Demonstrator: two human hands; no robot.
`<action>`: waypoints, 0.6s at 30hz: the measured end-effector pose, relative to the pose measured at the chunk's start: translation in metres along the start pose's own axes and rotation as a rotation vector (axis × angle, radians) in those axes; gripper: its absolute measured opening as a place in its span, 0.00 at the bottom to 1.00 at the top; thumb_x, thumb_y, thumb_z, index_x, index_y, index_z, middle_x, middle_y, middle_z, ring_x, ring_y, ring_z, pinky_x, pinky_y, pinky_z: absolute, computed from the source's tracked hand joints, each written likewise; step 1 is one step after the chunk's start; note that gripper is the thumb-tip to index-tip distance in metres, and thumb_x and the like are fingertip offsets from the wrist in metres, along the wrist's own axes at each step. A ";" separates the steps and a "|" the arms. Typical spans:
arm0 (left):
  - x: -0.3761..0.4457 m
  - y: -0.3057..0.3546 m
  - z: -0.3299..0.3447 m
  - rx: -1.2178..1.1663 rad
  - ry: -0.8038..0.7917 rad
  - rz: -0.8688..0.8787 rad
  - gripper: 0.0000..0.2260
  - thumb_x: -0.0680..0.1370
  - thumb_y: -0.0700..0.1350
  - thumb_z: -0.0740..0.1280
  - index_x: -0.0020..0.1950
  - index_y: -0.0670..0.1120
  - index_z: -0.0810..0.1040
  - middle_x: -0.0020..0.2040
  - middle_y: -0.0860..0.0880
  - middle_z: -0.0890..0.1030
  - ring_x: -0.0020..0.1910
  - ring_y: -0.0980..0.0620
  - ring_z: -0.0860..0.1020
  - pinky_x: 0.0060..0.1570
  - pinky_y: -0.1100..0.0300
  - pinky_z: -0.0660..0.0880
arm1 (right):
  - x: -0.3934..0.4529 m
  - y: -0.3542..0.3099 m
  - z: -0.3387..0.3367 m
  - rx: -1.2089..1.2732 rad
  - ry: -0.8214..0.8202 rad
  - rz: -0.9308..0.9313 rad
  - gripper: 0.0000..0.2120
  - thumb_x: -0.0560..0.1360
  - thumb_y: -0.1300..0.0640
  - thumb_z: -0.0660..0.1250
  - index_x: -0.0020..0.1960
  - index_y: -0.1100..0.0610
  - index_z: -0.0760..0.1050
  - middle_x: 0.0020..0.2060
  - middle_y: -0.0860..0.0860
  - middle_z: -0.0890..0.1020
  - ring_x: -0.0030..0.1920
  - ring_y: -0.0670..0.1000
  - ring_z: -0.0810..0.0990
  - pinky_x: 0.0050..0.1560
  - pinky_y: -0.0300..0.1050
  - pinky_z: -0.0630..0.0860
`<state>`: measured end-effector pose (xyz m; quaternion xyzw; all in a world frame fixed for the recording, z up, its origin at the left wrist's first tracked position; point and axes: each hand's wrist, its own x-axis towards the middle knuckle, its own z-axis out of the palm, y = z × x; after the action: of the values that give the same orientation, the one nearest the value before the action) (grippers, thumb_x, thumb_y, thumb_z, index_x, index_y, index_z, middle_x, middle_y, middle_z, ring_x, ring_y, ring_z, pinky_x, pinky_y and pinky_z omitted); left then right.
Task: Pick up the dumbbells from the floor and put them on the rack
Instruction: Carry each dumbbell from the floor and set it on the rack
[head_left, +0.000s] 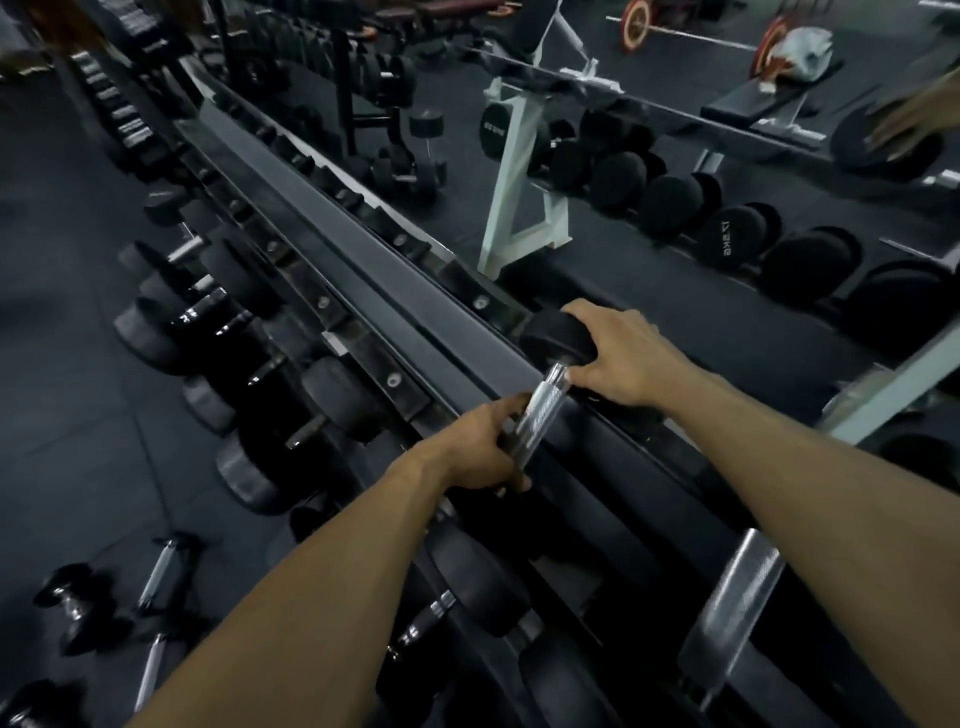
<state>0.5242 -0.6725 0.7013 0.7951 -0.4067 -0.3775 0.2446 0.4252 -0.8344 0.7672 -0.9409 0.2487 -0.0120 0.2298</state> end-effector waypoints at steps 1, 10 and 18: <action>0.000 -0.001 0.000 0.005 0.002 0.003 0.43 0.68 0.40 0.78 0.76 0.58 0.59 0.48 0.50 0.79 0.46 0.51 0.79 0.46 0.60 0.77 | -0.001 0.000 0.000 -0.002 0.003 0.005 0.21 0.72 0.53 0.72 0.63 0.48 0.70 0.51 0.52 0.82 0.49 0.57 0.80 0.51 0.52 0.77; 0.002 -0.003 0.000 -0.017 -0.008 0.043 0.41 0.67 0.40 0.78 0.75 0.57 0.62 0.47 0.49 0.80 0.45 0.51 0.79 0.49 0.58 0.76 | -0.007 -0.003 -0.002 -0.010 -0.015 0.021 0.23 0.74 0.55 0.71 0.66 0.50 0.69 0.51 0.52 0.80 0.50 0.56 0.79 0.51 0.50 0.76; 0.018 0.009 0.000 0.095 -0.069 0.086 0.42 0.66 0.41 0.78 0.76 0.58 0.63 0.53 0.50 0.79 0.50 0.50 0.78 0.52 0.58 0.77 | -0.013 0.019 -0.001 0.003 -0.013 0.104 0.26 0.71 0.55 0.74 0.66 0.51 0.68 0.53 0.53 0.81 0.51 0.56 0.80 0.55 0.55 0.79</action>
<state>0.5274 -0.6929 0.7006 0.7743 -0.4660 -0.3740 0.2083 0.4049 -0.8438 0.7612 -0.9264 0.2956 0.0055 0.2331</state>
